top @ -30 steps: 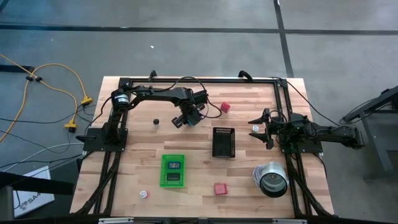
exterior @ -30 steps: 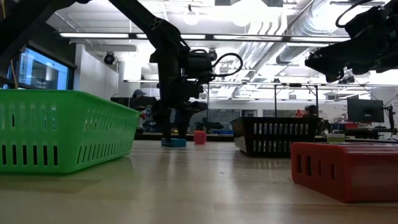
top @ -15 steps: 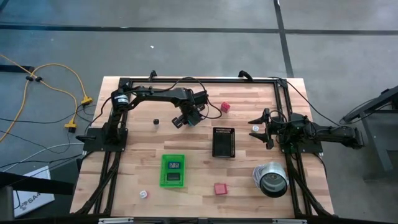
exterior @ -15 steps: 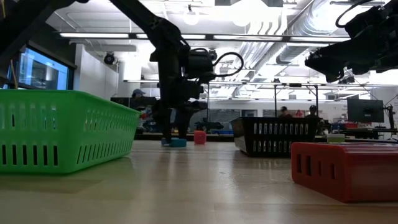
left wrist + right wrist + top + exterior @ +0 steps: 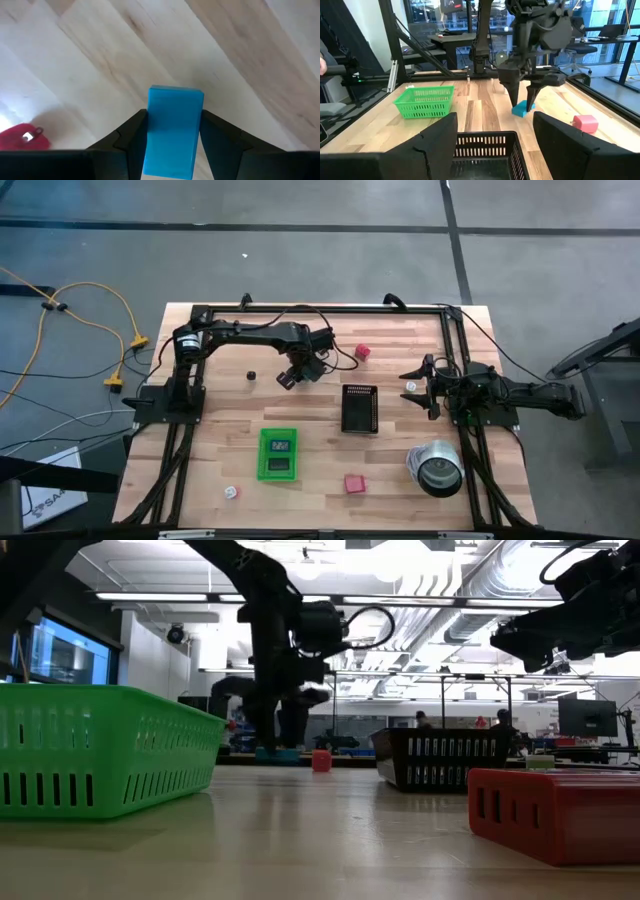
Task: Pick & Place Office items
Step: Put the light blue digital clock into the green bin
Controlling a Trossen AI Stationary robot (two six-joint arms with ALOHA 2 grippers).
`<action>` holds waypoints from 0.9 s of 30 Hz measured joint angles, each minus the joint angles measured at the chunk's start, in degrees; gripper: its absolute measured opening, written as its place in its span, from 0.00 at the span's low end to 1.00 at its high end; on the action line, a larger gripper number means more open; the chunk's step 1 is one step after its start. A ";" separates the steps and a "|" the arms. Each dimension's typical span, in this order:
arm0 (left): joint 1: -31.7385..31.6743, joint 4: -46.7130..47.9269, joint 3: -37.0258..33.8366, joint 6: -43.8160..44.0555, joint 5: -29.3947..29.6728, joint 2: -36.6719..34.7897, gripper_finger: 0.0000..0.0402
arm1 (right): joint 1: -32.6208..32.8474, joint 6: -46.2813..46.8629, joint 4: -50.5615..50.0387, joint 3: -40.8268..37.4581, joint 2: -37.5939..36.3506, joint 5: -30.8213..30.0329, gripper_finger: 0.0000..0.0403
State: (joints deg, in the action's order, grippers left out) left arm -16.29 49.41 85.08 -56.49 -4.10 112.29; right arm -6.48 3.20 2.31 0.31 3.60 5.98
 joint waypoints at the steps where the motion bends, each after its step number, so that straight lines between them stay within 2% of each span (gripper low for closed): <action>1: 0.31 -0.02 0.00 0.59 -0.01 -0.62 0.39 | 0.00 0.00 0.02 -0.02 0.00 -0.01 0.62; 6: 2.35 0.22 0.00 2.61 0.14 -3.71 0.39 | 0.00 0.00 0.00 -0.01 0.00 0.00 0.62; 16: 7.54 4.48 0.02 16.35 1.51 -7.61 0.39 | 0.00 0.00 0.02 -0.01 0.00 -0.01 0.62; 20: 10.57 5.65 0.02 19.03 1.77 -8.69 0.39 | 0.00 0.00 -0.02 -0.02 0.00 0.00 0.62; 27: 16.81 6.34 0.02 25.46 5.74 -10.87 0.39 | 0.00 0.00 -0.02 -0.01 0.01 -0.02 0.62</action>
State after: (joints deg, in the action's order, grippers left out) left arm 0.52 55.76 85.10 -31.03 1.64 101.41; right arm -6.48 3.20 2.28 0.30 3.60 5.96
